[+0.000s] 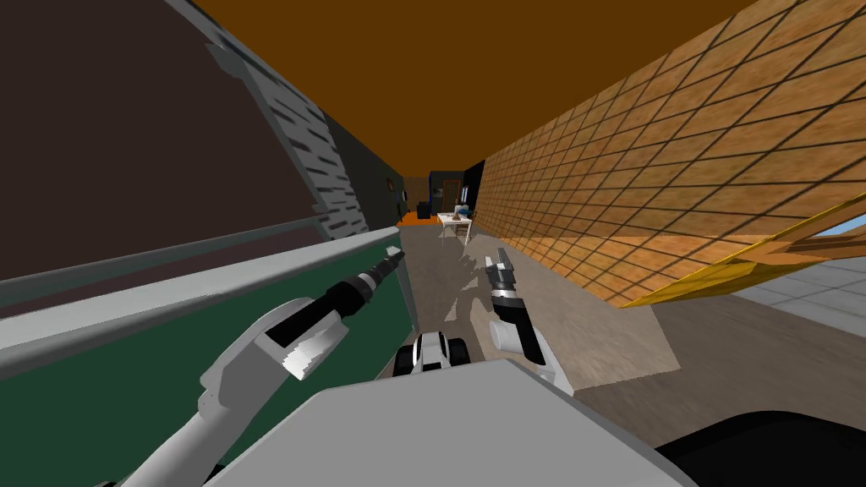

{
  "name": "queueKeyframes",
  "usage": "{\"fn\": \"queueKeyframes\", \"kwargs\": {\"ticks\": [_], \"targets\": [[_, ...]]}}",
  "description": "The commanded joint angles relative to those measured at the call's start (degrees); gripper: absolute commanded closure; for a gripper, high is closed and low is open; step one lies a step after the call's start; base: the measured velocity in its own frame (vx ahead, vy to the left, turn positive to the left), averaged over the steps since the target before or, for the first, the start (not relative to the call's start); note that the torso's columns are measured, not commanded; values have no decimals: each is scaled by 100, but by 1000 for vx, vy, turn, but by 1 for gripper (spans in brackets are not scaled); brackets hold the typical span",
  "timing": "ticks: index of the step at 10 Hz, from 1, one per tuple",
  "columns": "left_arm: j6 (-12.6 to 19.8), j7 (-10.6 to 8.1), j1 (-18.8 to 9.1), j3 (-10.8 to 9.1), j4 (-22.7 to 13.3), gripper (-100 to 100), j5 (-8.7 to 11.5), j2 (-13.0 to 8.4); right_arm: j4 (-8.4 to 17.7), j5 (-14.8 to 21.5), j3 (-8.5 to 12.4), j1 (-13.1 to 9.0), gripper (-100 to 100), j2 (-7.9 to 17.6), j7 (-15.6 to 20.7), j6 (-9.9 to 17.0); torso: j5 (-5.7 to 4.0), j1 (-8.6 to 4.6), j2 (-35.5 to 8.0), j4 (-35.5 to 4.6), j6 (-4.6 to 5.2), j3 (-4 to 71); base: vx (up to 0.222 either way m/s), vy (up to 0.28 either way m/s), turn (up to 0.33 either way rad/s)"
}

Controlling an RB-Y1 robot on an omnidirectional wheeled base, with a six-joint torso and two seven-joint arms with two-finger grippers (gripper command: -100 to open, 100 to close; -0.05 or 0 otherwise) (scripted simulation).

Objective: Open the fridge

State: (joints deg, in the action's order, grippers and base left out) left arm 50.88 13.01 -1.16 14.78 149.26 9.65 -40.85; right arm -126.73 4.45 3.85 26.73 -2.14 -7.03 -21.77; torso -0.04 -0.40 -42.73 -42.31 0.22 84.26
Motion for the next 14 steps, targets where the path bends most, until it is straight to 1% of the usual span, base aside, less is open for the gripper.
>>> {"fn": "queueKeyframes", "kwargs": {"ticks": [1,2,3,4,5,6,7,8,9,11,14], "targets": [[-136,-5,-46,213,39,100,104,-28,0,0,0,1,0,0,0,0,1,4,-8,-6,-18,-6,-201,-13,-208],[-202,3,-101,299,43,100,172,-68,0,0,0,1,0,0,0,0,7,-5,-25,2,-1,-20,-239,-9,-149],[-202,3,-101,299,43,100,172,-68,0,0,0,0,0,0,0,0,6,-21,-36,1,12,-29,-217,-27,-92],[-268,10,-155,386,46,100,240,-109,0,0,0,1,0,0,0,0,3,-24,-37,1,-2,-32,-223,-12,-78],[-268,10,-155,386,46,100,240,-109,0,0,0,0,0,0,0,0,-2,-23,-47,-7,-2,-31,-165,-23,-60],[-334,18,-209,472,50,100,308,-149,0,0,0,2,0,0,0,0,-3,-34,-40,-7,-2,-26,-165,-25,-56],[-334,18,-209,472,50,100,308,-149,0,0,0,1,0,0,0,0,-2,-37,-42,1,6,-30,-133,-10,-72],[-107,-36,-514,243,-10,-100,438,-263,0,0,1,2,0,0,0,0,-2,-39,-37,0,13,-29,-45,11,-5],[-7,-88,-639,201,-1,-100,523,-293,0,0,1,3,0,0,0,0,-5,-9,0,-7,-6,-2,-16,3,3],[193,-192,-890,116,16,-100,691,-353,0,0,1,4,0,1,0,-1,-15,16,3,-51,-14,15,-2,16,16],[493,-348,-1267,-12,41,-100,944,-444,0,0,1,4,0,1,0,0,-25,14,-51,-99,-20,-12,-8,14,3]]}}
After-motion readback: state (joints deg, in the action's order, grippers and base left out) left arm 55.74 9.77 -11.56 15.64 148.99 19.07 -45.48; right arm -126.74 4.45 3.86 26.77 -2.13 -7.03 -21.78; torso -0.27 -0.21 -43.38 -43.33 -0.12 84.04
